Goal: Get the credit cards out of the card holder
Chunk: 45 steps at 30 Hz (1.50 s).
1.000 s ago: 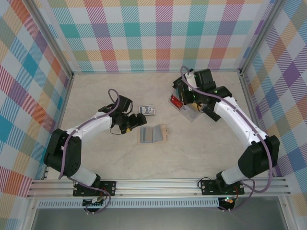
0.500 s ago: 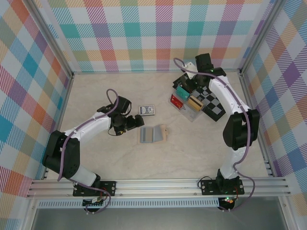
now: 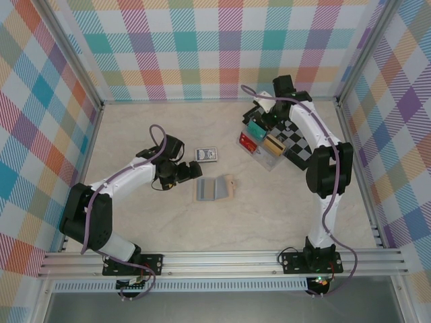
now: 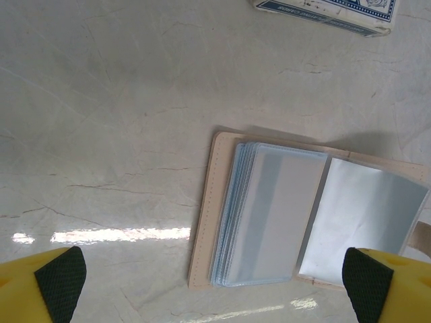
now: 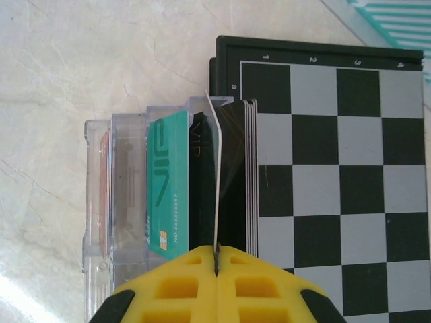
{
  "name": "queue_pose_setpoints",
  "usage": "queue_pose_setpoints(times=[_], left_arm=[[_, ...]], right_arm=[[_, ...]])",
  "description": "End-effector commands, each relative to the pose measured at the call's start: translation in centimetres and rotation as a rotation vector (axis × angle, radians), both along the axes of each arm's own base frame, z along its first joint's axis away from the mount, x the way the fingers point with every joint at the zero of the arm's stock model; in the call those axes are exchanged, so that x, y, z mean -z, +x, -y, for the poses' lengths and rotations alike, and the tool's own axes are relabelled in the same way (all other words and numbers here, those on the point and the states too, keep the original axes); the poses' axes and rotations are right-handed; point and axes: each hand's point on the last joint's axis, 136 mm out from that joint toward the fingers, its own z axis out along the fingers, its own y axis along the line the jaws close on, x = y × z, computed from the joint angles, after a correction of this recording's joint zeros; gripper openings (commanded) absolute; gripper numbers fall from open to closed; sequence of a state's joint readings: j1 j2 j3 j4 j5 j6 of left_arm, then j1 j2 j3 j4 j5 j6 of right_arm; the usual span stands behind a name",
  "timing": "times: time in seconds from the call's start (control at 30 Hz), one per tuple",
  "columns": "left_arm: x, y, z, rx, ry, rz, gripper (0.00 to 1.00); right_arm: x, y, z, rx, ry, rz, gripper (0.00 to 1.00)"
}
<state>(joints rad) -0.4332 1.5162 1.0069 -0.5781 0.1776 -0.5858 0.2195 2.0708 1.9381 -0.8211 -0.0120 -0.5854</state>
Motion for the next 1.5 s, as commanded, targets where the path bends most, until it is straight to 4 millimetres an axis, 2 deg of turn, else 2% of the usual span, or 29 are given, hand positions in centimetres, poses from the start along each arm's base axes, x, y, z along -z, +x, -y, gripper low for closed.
queue_pose_setpoints(times=[0.0,0.43,0.67,0.97,1.2,1.47], left_arm=[[0.3,-0.8,-0.8,0.001,0.019,-0.027,1.00],[0.9,-0.9,-0.6,0.012,0.015,-0.042,1.00],[1.1,-1.1,-0.8,0.017,0.021,-0.047,1.00],[0.9,-1.2,-1.0,0.015,0.025,-0.037,1.00],[1.1,-1.3,-1.1,0.016,0.025,-0.040,1.00],[1.1,-1.3,-1.1,0.015,0.020,-0.041,1.00]], right_arm=[[-0.5,0.1,0.4,-0.007,0.001,-0.009,0.00],[0.8,-0.2,1.6,0.043,-0.039,-0.077,0.00],[1.7,-0.1,1.6,0.065,-0.031,-0.100,0.00],[1.5,0.7,1.8,0.116,-0.021,-0.080,0.09],[1.7,0.5,1.7,0.123,-0.015,-0.094,0.15],[-0.3,0.7,1.2,0.144,0.043,-0.059,0.17]])
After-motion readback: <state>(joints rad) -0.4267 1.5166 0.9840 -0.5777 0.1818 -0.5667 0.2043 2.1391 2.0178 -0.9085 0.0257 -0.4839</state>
